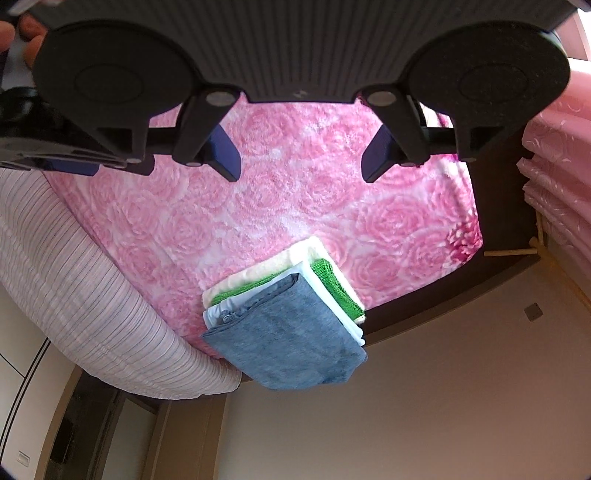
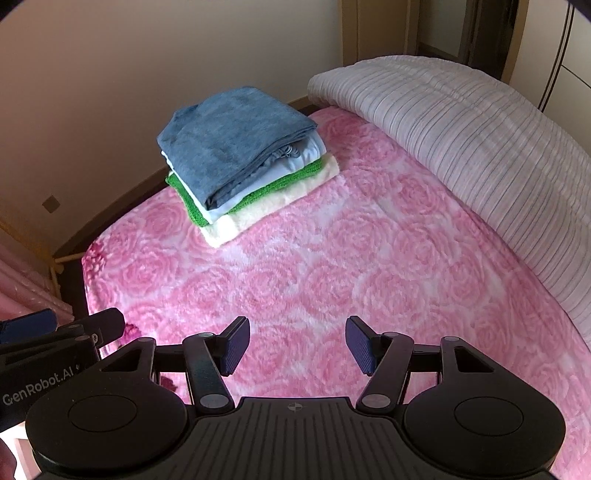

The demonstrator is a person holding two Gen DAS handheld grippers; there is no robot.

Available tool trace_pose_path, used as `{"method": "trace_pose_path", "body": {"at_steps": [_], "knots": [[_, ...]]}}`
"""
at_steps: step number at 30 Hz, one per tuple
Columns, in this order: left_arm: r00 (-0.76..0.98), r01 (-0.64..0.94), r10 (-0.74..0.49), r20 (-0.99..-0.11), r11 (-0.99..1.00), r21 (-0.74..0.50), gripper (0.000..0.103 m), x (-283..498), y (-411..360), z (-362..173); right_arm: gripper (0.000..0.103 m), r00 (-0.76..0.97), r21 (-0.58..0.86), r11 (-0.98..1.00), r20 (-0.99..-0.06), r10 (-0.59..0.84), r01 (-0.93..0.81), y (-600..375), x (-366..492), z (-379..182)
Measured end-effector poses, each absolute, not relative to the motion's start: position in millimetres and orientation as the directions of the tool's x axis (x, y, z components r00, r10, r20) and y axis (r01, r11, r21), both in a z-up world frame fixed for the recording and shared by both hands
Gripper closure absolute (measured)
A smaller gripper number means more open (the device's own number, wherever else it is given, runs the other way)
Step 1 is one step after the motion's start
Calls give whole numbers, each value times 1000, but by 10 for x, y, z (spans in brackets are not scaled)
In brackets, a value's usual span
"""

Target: Fold clothes

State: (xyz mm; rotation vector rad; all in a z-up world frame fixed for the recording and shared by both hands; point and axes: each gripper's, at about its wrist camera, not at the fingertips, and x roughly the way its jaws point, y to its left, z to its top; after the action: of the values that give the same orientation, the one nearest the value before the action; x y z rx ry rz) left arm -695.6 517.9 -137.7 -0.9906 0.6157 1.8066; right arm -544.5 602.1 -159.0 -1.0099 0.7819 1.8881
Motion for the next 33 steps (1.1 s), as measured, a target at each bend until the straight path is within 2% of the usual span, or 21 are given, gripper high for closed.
{"method": "trace_pose_path", "body": {"at_steps": [8, 33], "knots": [[-219, -900, 474, -853, -436, -11, 36, -6980, 5265, -1459, 42, -322, 137, -458, -878, 354, -878, 6132, -5471, -1678], [-246, -884, 501, -829, -466, -19, 36, -6964, 5260, -1370, 42, -347, 145, -476, -861, 371, -868, 6119, -5497, -1577]]}}
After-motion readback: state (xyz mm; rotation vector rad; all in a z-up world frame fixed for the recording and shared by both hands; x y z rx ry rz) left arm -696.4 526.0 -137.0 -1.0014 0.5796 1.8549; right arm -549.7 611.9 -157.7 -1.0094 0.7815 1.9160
